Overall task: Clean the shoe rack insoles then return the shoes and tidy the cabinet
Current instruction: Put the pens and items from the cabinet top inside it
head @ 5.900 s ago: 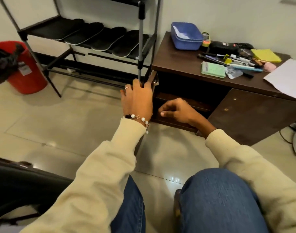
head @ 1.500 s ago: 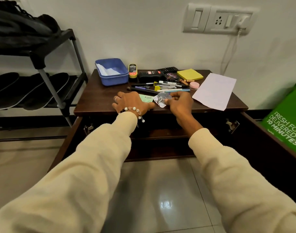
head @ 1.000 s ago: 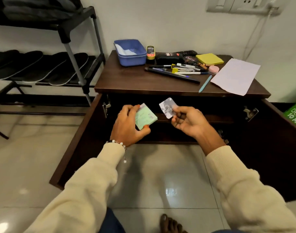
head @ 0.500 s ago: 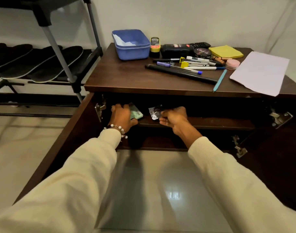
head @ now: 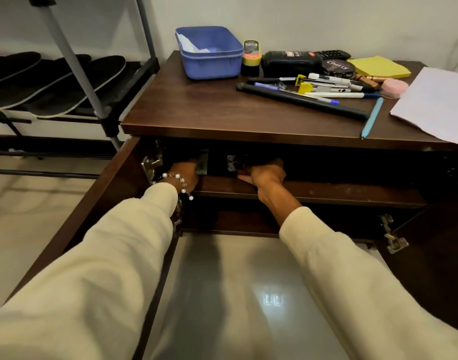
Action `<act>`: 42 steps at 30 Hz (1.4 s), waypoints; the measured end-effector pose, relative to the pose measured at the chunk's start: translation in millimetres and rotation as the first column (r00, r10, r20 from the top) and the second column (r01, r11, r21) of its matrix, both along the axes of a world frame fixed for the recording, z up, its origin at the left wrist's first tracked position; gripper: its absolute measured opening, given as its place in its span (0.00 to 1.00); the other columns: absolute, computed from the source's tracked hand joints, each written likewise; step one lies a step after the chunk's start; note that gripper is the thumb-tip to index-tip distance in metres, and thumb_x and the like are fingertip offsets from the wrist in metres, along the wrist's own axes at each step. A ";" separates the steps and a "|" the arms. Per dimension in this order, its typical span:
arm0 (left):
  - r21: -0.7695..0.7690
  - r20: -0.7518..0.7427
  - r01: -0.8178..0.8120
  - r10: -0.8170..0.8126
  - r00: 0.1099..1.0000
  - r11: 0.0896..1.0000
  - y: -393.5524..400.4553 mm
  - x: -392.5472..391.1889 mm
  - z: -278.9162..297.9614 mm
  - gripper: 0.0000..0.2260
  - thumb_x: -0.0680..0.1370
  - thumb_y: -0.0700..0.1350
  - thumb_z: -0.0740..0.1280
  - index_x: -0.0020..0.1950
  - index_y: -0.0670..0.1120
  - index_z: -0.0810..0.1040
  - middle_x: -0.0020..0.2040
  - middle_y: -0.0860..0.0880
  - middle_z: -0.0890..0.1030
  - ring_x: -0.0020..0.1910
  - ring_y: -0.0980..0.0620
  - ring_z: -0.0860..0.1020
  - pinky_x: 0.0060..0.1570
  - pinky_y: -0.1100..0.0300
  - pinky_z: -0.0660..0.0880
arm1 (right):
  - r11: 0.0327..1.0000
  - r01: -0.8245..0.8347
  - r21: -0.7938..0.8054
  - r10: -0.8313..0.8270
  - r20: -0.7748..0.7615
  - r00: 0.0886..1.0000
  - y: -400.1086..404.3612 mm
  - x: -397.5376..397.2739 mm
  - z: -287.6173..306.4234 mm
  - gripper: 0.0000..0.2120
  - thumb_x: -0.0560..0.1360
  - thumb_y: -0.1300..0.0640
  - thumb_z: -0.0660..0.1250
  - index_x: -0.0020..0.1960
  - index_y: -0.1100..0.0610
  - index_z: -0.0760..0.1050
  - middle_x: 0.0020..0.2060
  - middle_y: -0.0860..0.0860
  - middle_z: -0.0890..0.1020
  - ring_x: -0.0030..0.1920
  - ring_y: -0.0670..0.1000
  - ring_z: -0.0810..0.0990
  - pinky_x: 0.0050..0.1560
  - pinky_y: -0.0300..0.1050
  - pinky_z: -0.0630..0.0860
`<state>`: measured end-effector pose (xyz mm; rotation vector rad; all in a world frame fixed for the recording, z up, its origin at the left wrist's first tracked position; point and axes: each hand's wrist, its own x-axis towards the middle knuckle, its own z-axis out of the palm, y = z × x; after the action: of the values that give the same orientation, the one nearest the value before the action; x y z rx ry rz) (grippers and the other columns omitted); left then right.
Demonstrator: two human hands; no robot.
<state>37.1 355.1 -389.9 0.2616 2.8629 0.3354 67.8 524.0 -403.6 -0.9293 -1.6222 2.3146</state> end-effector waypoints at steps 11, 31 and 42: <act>0.164 -0.233 -0.101 0.138 0.963 0.981 4.8 20.3 -7.3 0.13 0.76 0.34 0.63 0.60 0.34 0.77 0.54 0.33 0.78 0.54 0.33 0.77 0.53 0.49 0.75 | 0.927 -0.070 0.368 0.046 0.073 0.996 -4.6 20.5 -8.5 0.08 0.73 0.68 0.66 0.50 0.60 0.78 0.50 0.57 0.82 0.38 0.48 0.81 0.44 0.46 0.82; 0.776 0.091 -0.234 0.264 0.960 0.585 158.3 46.8 163.4 0.22 0.76 0.56 0.69 0.55 0.36 0.77 0.53 0.39 0.82 0.42 0.41 0.84 0.41 0.50 0.82 | 0.440 0.053 0.897 -0.175 0.028 0.984 119.8 102.3 157.7 0.17 0.72 0.49 0.71 0.52 0.61 0.78 0.51 0.56 0.81 0.55 0.55 0.77 0.47 0.44 0.72; 0.475 -0.073 -0.241 0.311 0.948 0.846 174.9 35.5 161.7 0.18 0.73 0.53 0.71 0.56 0.41 0.78 0.57 0.43 0.80 0.55 0.44 0.79 0.43 0.56 0.74 | 0.356 -0.134 0.925 -0.192 0.213 0.958 125.9 90.6 165.9 0.22 0.72 0.56 0.72 0.62 0.61 0.71 0.58 0.59 0.75 0.58 0.55 0.74 0.45 0.41 0.67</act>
<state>72.5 529.9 -228.2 -0.0562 2.9231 1.1059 158.4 649.9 -237.8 -0.9227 -2.5056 0.7753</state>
